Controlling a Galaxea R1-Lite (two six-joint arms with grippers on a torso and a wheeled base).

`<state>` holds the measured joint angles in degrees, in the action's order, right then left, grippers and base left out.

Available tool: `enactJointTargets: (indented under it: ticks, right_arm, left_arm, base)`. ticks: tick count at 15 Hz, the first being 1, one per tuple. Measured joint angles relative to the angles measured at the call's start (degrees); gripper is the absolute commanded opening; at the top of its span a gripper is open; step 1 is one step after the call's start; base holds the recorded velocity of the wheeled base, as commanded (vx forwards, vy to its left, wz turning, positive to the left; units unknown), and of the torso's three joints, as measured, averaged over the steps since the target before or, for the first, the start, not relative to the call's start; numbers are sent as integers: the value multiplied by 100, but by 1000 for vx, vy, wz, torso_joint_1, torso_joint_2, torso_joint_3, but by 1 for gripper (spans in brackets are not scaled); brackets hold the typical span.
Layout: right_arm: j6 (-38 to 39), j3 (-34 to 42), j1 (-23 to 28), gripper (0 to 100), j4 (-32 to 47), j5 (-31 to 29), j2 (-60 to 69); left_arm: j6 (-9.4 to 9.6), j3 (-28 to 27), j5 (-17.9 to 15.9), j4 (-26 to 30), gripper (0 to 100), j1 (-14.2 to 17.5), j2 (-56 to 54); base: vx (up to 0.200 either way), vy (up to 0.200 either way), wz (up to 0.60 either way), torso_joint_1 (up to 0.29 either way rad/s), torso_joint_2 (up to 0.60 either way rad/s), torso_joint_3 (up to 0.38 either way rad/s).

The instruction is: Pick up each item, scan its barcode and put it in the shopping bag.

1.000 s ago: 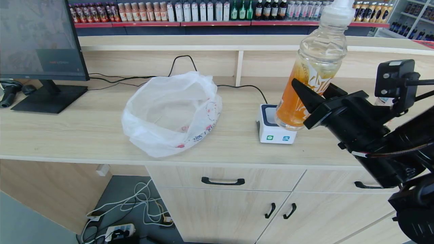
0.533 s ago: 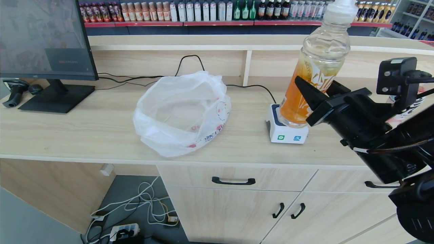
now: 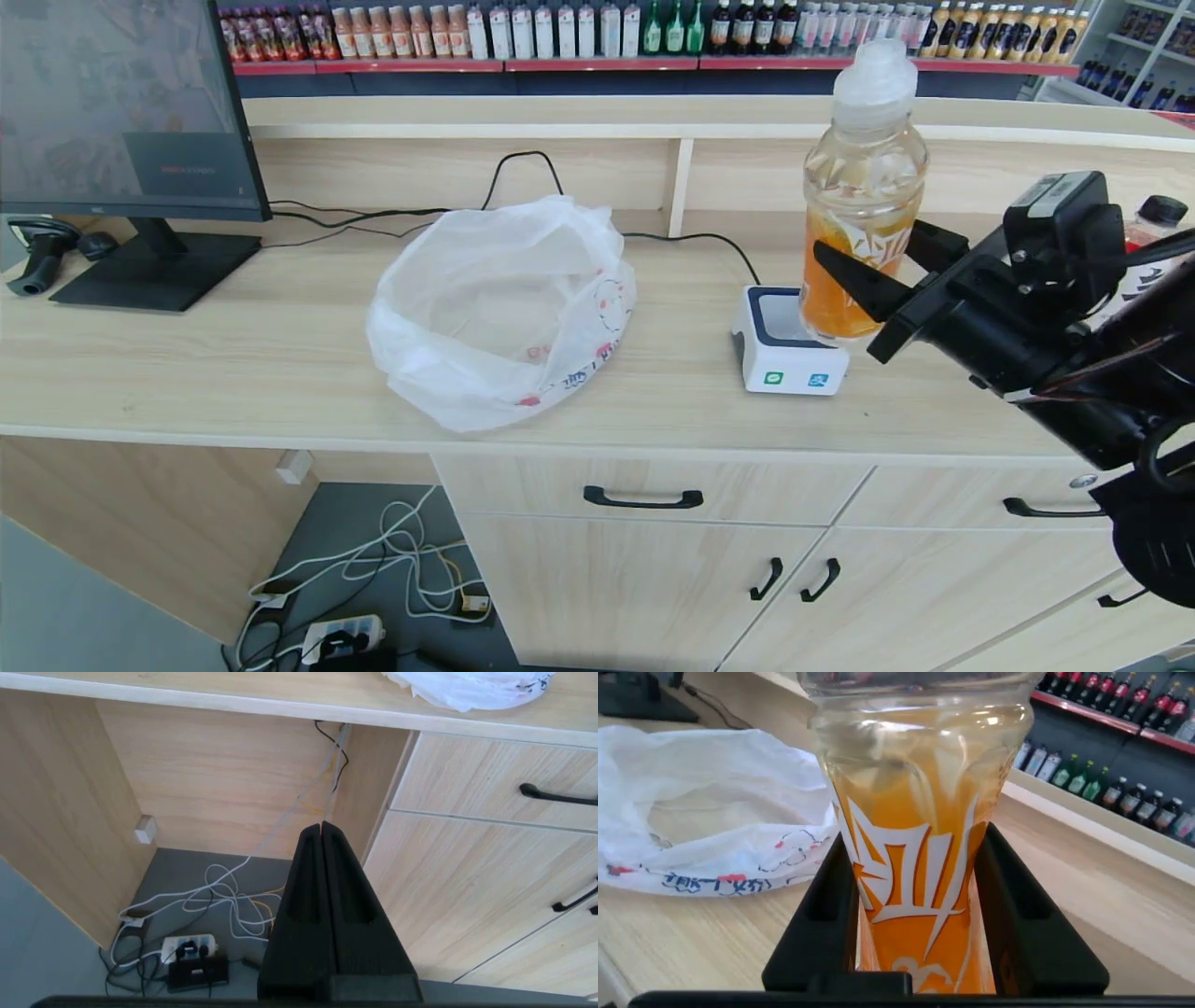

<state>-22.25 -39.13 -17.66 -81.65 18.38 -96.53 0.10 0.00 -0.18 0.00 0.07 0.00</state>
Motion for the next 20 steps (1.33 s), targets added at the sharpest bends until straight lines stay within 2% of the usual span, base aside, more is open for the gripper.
enactJointTargets:
  ticks: [6,9,10,12,13,15,20]
  right_arm:
    - [-844,-872,236,0,586,580,-185]
    - [-1475,-1438,271,0,1624,736,-243]
    - [-1547,-1564,279,0,1674,775,-251]
    - [-2163,-1787,315,0,2294,1006,-251]
    - [-2471,-1888,347,0,2519,1208,-256]
    - [-2627,-1921,391,0,2576,1295,-258]
    - [-3129,-1888,477,0,2595,1708,-286]
  left_arm:
    - [26,0,-9,-16,0,0,0]
    - [26,0,-6,-16,0,0,0]
    - [28,0,-6,-16,0,0,0]
    - [37,0,-9,-16,0,0,0]
    - [105,0,-9,-18,0,0,0]
    - [184,0,-13,-16,0,-2,0]
    - [190,0,-17,-16,0,0,0]
  base:
    - [0,0,0,0,0,0]
    - [0,0,0,0,0,0]
    - [0,0,0,0,0,0]
    - [0,0,0,0,0,0]
    - [0,0,0,0,0,0]
    - [0,0,0,0,0,0]
    - [0,0,0,0,0,0]
